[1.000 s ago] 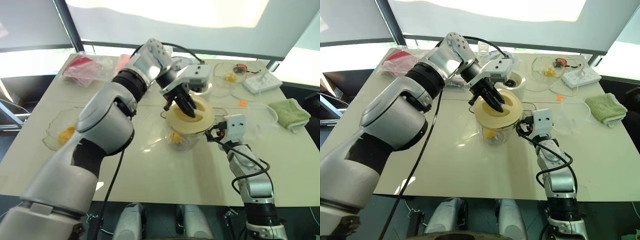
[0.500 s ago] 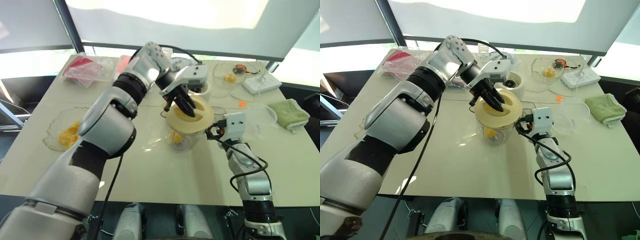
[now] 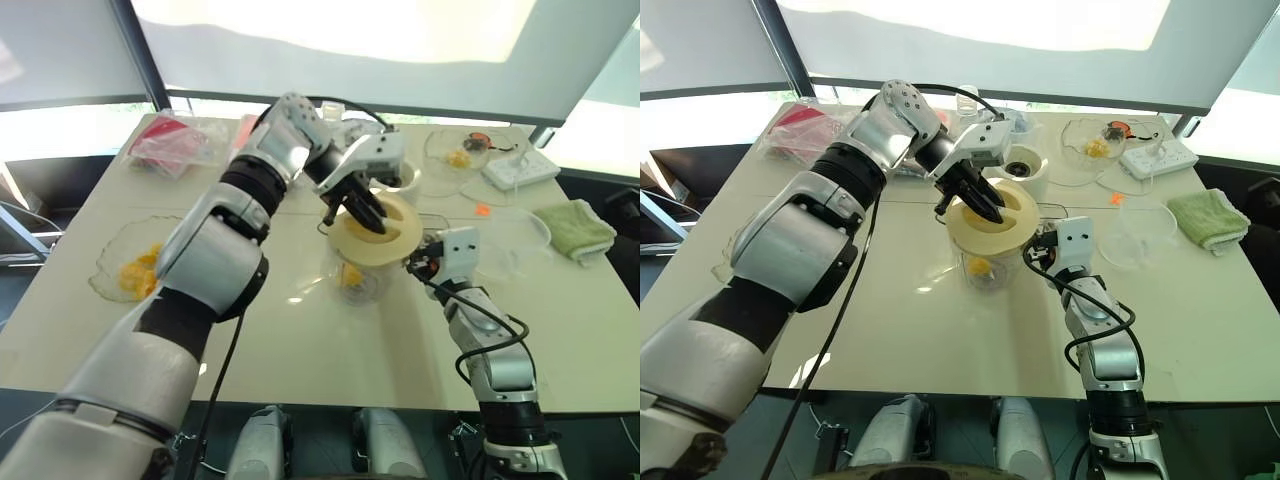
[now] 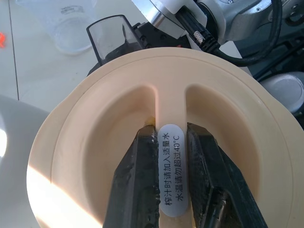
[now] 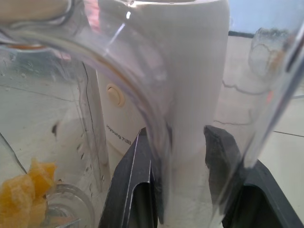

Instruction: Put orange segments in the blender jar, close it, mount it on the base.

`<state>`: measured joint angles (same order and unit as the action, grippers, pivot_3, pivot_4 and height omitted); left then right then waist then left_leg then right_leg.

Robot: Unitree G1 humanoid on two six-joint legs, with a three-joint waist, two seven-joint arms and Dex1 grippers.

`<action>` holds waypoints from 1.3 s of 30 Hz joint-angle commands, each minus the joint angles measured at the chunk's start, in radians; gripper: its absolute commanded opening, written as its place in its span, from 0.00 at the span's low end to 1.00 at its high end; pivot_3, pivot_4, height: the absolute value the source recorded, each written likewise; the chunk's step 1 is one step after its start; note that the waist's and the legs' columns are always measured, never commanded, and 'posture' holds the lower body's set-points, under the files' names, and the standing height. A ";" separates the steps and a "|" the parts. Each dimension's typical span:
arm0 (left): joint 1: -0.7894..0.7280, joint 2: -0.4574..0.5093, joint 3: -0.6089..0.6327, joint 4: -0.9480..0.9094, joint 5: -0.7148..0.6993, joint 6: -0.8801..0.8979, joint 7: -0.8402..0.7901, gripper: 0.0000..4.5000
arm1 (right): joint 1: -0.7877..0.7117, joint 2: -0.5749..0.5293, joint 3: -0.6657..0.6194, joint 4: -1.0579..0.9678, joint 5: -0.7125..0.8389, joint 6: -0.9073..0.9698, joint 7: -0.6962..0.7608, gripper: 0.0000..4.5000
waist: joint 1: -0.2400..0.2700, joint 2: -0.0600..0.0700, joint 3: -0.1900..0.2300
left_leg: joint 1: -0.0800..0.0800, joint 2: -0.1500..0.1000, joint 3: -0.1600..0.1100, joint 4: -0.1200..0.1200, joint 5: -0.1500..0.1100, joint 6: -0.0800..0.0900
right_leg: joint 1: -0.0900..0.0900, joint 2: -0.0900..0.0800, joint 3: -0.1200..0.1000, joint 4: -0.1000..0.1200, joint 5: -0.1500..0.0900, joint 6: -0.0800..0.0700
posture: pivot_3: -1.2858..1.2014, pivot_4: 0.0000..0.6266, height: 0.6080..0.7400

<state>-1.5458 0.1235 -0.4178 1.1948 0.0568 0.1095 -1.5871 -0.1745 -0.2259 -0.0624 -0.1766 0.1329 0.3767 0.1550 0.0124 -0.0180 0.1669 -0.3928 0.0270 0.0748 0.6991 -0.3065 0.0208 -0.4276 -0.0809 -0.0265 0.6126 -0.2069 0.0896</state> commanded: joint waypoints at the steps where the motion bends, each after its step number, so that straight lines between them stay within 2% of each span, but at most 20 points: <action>1: 0.066 -0.024 -0.011 -0.006 0.045 0.052 0.028 0.05 | 0.002 -0.002 -0.020 -0.076 -0.022 0.014 -0.035 0.21 | 0.001 0.000 0.000 | 0.000 0.000 0.000 0.000 0.000 0.000 | 0.000 0.000 0.000 0.000 0.000 0.000 | 0.52 0.24 1.00; 9: 0.115 -0.044 -0.012 -0.126 0.103 0.321 0.244 0.05 | 0.004 0.016 -0.014 -0.104 -0.018 0.046 -0.057 0.21 | 0.004 0.003 -0.004 | 0.001 -0.001 -0.003 0.001 0.000 0.000 | 0.005 -0.002 0.000 -0.002 0.000 0.000 | 0.52 0.24 1.00; 14: 0.227 -0.037 0.006 -0.347 0.077 0.538 0.295 0.05 | 0.017 0.022 -0.018 -0.127 -0.016 0.052 -0.069 0.21 | 0.004 0.008 -0.008 | 0.002 -0.004 -0.006 0.001 0.000 0.000 | 0.008 -0.004 0.000 -0.003 -0.001 0.001 | 0.52 0.24 1.00; 22: 0.397 0.017 -0.055 -0.645 0.101 0.756 0.365 0.05 | 0.023 0.023 -0.026 -0.132 -0.012 0.053 -0.071 0.21 | 0.000 0.010 -0.013 | 0.002 -0.008 -0.010 0.000 0.000 0.000 | 0.009 -0.007 -0.001 -0.003 -0.002 0.004 | 0.52 0.24 1.00; 26: 0.423 0.030 -0.063 -0.702 0.092 0.772 0.383 0.05 | 0.016 0.022 -0.030 -0.127 -0.015 0.051 -0.062 0.21 | -0.002 0.011 -0.013 | 0.002 -0.008 -0.011 0.000 0.000 0.000 | 0.009 -0.007 -0.002 -0.003 -0.003 0.005 | 0.52 0.24 1.00; 35: 0.414 0.046 -0.069 -0.674 0.097 0.685 0.377 0.05 | 0.008 0.017 -0.031 -0.102 -0.021 0.037 -0.051 0.21 | -0.001 0.011 -0.014 | 0.002 -0.008 -0.013 -0.001 0.000 0.000 | 0.009 -0.007 -0.003 -0.003 -0.004 0.006 | 0.52 0.24 1.00; 39: 0.388 0.054 -0.060 -0.665 0.088 0.617 0.361 0.48 | 0.001 0.016 -0.030 -0.091 -0.023 0.030 -0.051 0.21 | -0.003 0.010 -0.013 | 0.001 -0.008 -0.014 -0.001 0.000 0.000 | 0.008 -0.007 -0.004 -0.003 -0.004 0.006 | 0.52 0.24 1.00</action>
<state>-1.2147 0.1703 -0.3847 0.4360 0.0946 0.7306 -1.2431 -0.1423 -0.2034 -0.0848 -0.2236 0.1240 0.4433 0.1099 0.0093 -0.0079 0.1538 -0.3918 0.0186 0.0604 0.6979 -0.3065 0.0208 -0.4198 -0.0882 -0.0303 0.6097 -0.2108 0.0953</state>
